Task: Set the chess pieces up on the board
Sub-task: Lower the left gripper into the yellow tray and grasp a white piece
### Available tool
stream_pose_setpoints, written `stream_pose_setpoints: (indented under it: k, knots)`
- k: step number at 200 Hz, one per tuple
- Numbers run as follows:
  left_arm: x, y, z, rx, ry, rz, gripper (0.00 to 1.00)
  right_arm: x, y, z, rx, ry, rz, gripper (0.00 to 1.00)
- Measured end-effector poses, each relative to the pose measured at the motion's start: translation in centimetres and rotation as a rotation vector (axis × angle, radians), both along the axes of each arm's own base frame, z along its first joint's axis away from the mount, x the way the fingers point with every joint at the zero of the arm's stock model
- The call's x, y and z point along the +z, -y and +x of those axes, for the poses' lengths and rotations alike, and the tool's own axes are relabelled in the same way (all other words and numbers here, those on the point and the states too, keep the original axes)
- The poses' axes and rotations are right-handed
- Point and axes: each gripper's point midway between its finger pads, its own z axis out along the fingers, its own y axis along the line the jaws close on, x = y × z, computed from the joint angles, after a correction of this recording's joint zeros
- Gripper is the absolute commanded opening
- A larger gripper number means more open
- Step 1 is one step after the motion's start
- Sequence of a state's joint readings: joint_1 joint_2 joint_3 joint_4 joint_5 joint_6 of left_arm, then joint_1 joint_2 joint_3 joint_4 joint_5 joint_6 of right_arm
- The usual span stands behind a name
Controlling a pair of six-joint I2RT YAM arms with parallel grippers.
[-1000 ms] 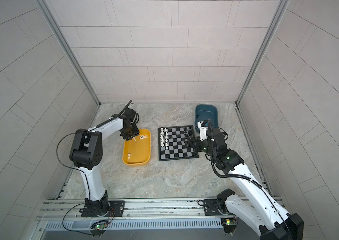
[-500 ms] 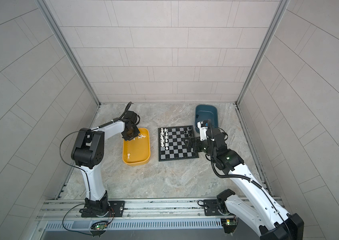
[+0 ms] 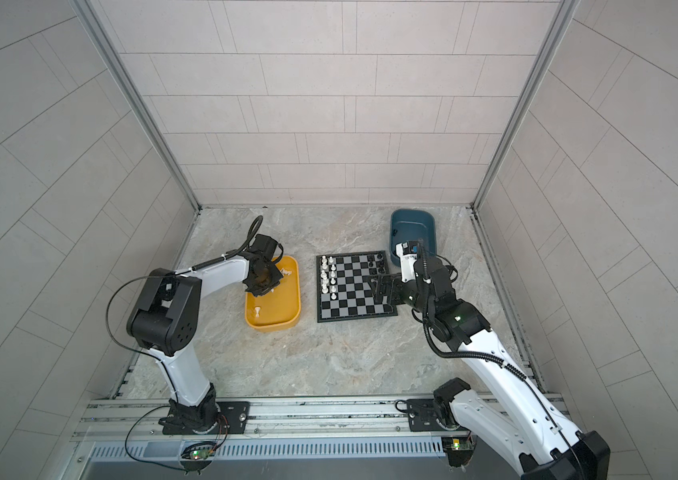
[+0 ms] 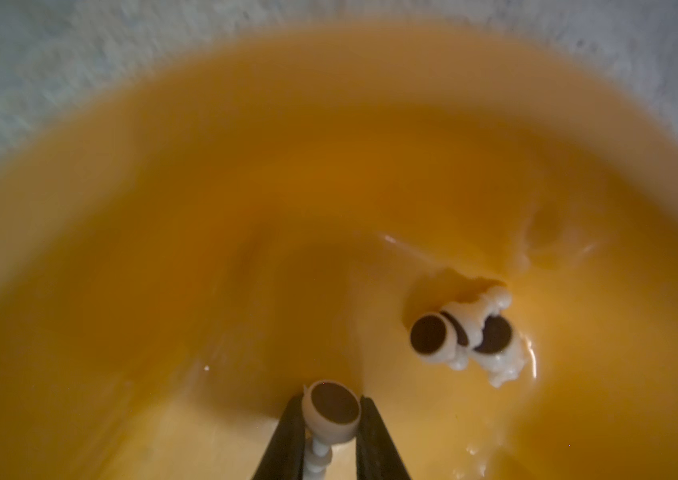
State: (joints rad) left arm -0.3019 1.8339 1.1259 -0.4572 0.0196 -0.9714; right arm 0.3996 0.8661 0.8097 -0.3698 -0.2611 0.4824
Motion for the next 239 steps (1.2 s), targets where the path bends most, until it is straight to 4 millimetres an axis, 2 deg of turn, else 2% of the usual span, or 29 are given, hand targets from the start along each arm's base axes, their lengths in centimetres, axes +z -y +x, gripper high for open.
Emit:
stream_pose_setpoints:
  k: [20,42,89,148,202,239]
  knots:
    - [0.0,0.7,-0.1,0.002,0.002,-0.014,0.37,0.1,0.0,0.0,0.000,0.003,0.002,0.95]
    - [0.1,0.8,0.0,-0.007,0.002,-0.019,0.42,0.2,0.1,-0.1,-0.001,0.007,0.003,0.95]
    - [0.1,1.0,-0.2,-0.112,-0.052,0.015,0.43,0.6,0.2,-0.3,-0.006,0.018,0.011,0.95]
    - [-0.2,0.7,-0.5,-0.277,-0.123,0.085,0.44,0.1,0.4,-0.4,-0.018,0.009,0.014,0.95]
    - [-0.2,0.5,-0.2,-0.348,-0.150,0.128,0.47,0.1,0.5,-0.5,-0.025,0.009,0.020,0.95]
    - [-0.2,0.3,-0.1,-0.361,-0.157,0.144,0.41,-0.1,0.6,-0.7,-0.026,0.006,0.021,0.95]
